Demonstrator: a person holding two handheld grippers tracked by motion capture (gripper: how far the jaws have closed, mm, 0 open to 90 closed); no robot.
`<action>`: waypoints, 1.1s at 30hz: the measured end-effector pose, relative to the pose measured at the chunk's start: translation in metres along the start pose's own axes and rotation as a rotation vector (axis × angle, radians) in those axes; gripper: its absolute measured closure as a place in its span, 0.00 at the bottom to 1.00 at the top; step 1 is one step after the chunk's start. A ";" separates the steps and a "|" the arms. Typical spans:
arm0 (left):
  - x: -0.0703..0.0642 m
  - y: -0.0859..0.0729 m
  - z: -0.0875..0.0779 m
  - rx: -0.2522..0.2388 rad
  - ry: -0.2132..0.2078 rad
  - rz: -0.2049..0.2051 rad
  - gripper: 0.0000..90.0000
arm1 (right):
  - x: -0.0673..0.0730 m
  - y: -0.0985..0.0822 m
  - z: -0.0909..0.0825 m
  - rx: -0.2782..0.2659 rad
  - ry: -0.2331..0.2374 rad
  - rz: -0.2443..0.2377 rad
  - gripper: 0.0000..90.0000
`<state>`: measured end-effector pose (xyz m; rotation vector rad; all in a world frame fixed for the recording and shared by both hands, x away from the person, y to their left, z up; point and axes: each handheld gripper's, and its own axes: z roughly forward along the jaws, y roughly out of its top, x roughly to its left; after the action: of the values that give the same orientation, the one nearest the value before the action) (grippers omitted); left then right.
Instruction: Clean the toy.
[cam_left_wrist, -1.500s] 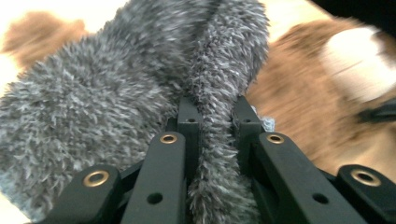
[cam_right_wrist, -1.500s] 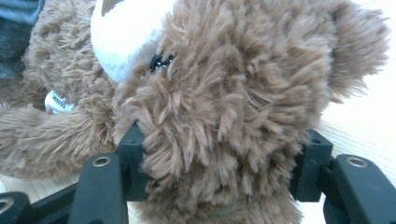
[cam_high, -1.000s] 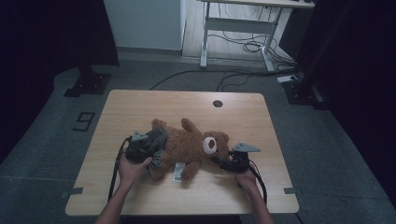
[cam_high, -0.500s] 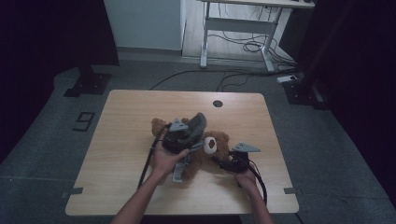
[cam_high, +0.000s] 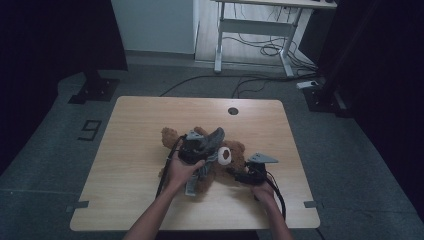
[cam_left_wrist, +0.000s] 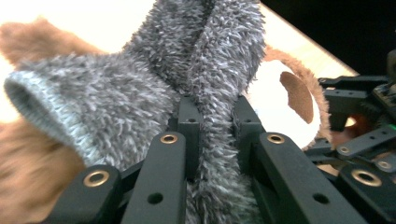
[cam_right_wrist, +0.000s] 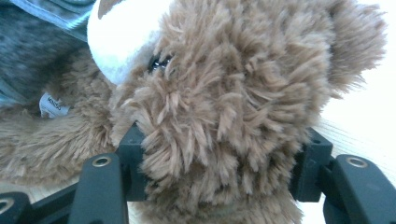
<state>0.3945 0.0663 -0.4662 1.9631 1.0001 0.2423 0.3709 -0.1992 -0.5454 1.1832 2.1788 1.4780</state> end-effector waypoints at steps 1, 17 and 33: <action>0.001 -0.001 -0.007 -0.014 0.021 0.017 0.87 | 0.000 0.000 0.000 0.001 0.001 0.003 0.42; 0.053 -0.041 -0.063 -0.030 0.161 -0.073 0.86 | -0.001 -0.001 0.000 0.000 0.003 0.015 0.42; 0.077 -0.052 -0.043 0.031 0.183 -0.119 0.86 | -0.003 0.003 0.004 -0.010 -0.019 0.032 0.43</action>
<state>0.3940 0.1638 -0.4982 1.9270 1.2409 0.3459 0.3767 -0.1978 -0.5453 1.2296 2.1477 1.4822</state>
